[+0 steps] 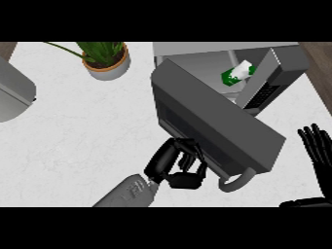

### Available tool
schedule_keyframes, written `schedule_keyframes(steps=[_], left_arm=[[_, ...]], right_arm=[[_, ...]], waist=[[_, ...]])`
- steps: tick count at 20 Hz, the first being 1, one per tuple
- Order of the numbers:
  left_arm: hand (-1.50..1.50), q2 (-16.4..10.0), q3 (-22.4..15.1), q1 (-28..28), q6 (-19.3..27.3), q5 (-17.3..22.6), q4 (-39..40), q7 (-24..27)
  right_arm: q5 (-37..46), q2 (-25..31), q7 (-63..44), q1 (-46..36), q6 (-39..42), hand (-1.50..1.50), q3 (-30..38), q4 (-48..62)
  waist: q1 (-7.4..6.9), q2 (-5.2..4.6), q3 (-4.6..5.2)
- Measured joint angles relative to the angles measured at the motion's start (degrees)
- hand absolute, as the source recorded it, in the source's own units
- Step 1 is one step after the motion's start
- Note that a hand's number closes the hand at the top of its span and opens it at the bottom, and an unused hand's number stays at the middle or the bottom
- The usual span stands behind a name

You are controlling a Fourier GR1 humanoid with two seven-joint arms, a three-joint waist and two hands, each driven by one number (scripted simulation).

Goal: Pick up the milk, place it into the microwave and close the microwave

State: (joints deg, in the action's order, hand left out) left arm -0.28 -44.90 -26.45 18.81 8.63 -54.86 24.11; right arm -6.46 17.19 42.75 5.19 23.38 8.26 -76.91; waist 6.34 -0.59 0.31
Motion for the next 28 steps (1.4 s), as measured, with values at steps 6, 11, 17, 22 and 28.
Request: schedule_keyframes(steps=[6,11,17,22,28], left_arm=[[1.5,-0.2,-4.6,-4.5,3.5,7.9,2.9,0.4],[1.5,-0.1,-6.2,-7.1,6.9,14.2,2.7,2.4],[1.5,0.1,-5.7,-10.1,13.7,20.5,2.3,4.0],[-1.5,0.1,-4.3,-13.8,19.0,25.2,3.3,4.1],[-1.5,0.3,-3.3,-18.3,22.9,30.1,5.9,2.8]], right_arm=[[-4.5,2.0,-5.0,1.2,2.8,-1.5,-1.2,-8.1],[-7.4,3.6,-8.5,0.9,4.9,-1.5,-2.1,-12.4],[-9.2,6.8,-11.5,-0.4,6.6,-1.5,-1.9,-16.2],[-10.8,8.4,-12.8,-2.3,7.3,-1.5,-1.0,-17.6],[-10.6,11.4,-13.5,-5.7,6.6,1.5,1.8,-18.8]], waist=[[2.05,-0.43,0.07],[3.77,-0.88,0.13],[5.66,-1.27,0.2],[7.1,-1.77,0.12],[8.95,-2.44,0.05]])
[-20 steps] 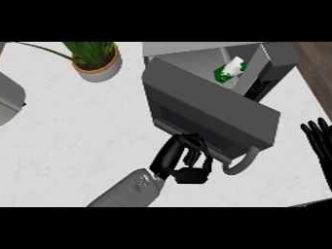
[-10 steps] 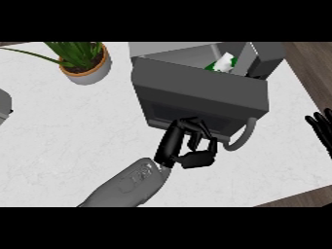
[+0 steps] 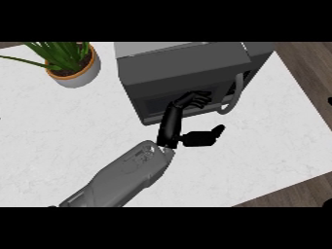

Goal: Pick up the milk, place it into the microwave and close the microwave

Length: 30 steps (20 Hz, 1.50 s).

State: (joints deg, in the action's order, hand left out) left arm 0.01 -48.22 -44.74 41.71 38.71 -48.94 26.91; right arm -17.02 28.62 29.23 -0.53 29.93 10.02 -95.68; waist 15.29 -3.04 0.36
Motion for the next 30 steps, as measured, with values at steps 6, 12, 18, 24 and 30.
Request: schedule_keyframes(steps=[6,12,18,24,30], left_arm=[[-1.5,0.0,0.5,-0.6,2.8,4.5,-0.4,0.6],[-1.5,0.0,0.1,-1.1,3.8,8.2,-1.2,2.5],[-1.5,0.0,-0.5,-1.7,4.3,10.7,-1.0,4.5],[-1.5,0.0,-0.8,-2.1,4.2,12.7,-0.7,6.6],[-1.5,0.0,-1.5,-2.7,4.0,14.3,-0.6,7.9]], right_arm=[[6.4,5.5,1.2,-3.8,-3.5,1.5,4.5,-2.1],[9.2,7.5,1.5,-6.6,-5.4,1.5,5.8,-2.3],[10.6,8.5,1.6,-8.5,-6.2,1.5,6.1,-1.8],[11.3,9.3,1.5,-10.3,-6.5,1.5,6.3,-1.0],[7.3,6.6,0.9,-11.2,-4.9,-1.5,5.1,1.4]], waist=[[1.01,-0.37,0.05],[0.89,-1.15,0.0],[0.74,-1.62,-0.12],[0.67,-1.94,-0.18],[0.23,-2.36,-0.43]])
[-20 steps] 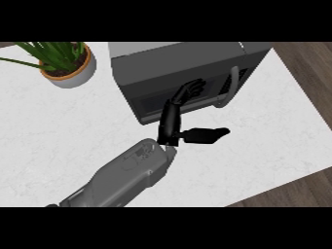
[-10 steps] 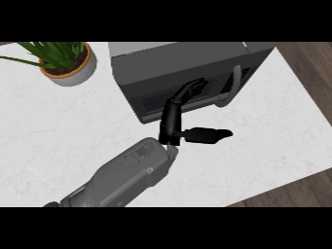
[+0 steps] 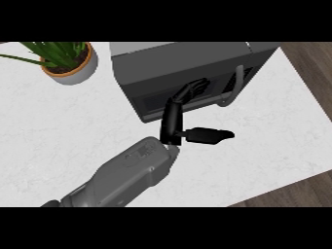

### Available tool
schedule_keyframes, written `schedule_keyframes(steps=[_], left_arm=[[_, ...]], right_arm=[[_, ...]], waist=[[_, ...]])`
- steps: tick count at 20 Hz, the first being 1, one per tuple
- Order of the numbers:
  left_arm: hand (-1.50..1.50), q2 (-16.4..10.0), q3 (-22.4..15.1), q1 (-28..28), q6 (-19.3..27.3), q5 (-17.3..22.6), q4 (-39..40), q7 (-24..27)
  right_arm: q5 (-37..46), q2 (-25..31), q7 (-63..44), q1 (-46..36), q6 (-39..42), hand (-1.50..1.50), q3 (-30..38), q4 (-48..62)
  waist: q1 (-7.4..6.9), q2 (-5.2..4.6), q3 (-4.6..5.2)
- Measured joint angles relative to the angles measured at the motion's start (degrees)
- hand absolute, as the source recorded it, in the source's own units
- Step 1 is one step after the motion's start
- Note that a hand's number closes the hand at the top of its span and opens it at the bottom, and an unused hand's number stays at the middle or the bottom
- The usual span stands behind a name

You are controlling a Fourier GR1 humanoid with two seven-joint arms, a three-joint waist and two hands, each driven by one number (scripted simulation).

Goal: Pick up the milk, place it into the microwave and close the microwave

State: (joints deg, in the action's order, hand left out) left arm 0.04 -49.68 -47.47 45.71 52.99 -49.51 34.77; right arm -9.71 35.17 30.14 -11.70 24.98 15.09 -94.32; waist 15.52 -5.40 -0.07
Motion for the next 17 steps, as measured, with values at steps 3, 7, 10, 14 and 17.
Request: schedule_keyframes(steps=[3,7,10,14,17], left_arm=[[-1.5,0.0,-0.4,-0.4,-0.4,0.6,0.2,0.7],[-1.5,0.0,-0.5,-0.6,-0.5,1.7,0.3,1.7],[-1.5,0.0,-0.6,-0.6,-0.6,2.3,0.6,2.5],[-1.5,0.0,-0.7,-0.7,-0.7,3.2,0.9,3.6],[-1.5,0.0,-0.8,-0.7,-0.9,3.8,1.2,4.4]], right_arm=[[-4.3,-2.4,-1.1,0.0,1.9,-1.5,-1.1,2.1],[-8.1,-3.6,-2.2,-0.5,4.3,-1.5,-1.8,4.6],[-10.5,-3.5,-2.9,-1.1,5.7,-1.5,-1.6,6.3],[-13.1,-2.8,-4.0,-2.3,7.5,-1.5,-1.1,8.5],[-14.8,-2.1,-4.6,-3.1,8.8,-1.5,-0.6,10.2]], waist=[[-0.32,-0.3,-0.03],[-0.2,-0.38,-0.02],[-0.06,-0.4,-0.02],[0.06,-0.41,0.01],[0.11,-0.43,0.0]])
